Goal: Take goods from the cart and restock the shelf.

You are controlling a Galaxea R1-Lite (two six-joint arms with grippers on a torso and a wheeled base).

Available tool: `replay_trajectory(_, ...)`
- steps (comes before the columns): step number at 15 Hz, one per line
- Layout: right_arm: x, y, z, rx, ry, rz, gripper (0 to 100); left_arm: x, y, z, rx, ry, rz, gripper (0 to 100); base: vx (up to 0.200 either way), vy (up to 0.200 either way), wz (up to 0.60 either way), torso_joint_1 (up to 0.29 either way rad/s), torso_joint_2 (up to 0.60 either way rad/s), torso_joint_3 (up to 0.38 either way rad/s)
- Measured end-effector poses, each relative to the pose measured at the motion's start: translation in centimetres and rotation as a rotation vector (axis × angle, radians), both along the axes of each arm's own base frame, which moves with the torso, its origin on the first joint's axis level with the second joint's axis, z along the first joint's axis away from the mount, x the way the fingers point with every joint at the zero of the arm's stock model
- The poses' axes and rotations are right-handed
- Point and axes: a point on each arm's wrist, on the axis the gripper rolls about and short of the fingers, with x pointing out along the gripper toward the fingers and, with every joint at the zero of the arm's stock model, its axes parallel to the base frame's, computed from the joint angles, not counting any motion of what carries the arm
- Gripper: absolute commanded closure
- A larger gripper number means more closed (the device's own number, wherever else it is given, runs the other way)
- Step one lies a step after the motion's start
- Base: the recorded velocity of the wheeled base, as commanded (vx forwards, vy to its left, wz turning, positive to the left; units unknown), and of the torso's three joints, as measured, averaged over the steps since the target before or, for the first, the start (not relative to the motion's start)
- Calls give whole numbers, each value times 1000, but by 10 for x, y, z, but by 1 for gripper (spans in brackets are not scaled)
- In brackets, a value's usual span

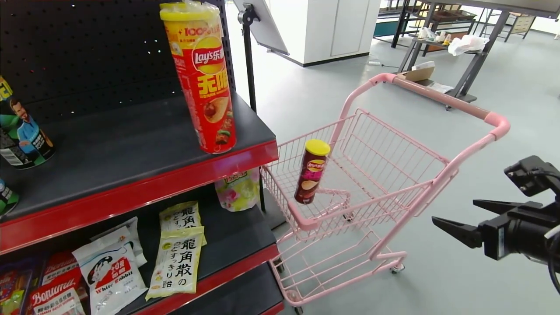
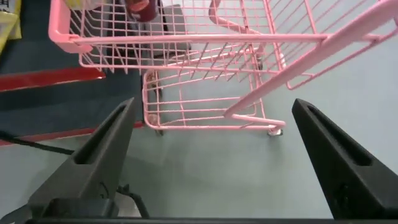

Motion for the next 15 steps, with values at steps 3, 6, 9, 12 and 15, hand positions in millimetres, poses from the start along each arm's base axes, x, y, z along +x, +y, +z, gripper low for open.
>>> replay_trajectory(3, 35, 17, 2, 79, -64, 37, 0, 0, 0, 1, 1, 0, 0, 0, 0, 0, 0, -4, 19, 14)
replay_trajectory(6, 82, 43, -12, 141, -86, 79, 0, 2, 0, 2, 3, 3, 27, 0, 0, 0, 0, 0, 0, 0)
replay_trajectory(9, 133, 66, -21, 165, -100, 112, 0, 4, 1, 2, 13, 13, 59, 0, 0, 0, 0, 0, 0, 0)
replay_trajectory(12, 166, 92, -35, 205, -84, 163, 0, 5, 1, 2, 14, 22, 58, 0, 0, 0, 0, 0, 0, 0)
replay_trajectory(15, 183, 115, -51, 217, -58, 215, 0, 7, 0, 2, 21, 29, 58, 0, 0, 0, 0, 0, 0, 0)
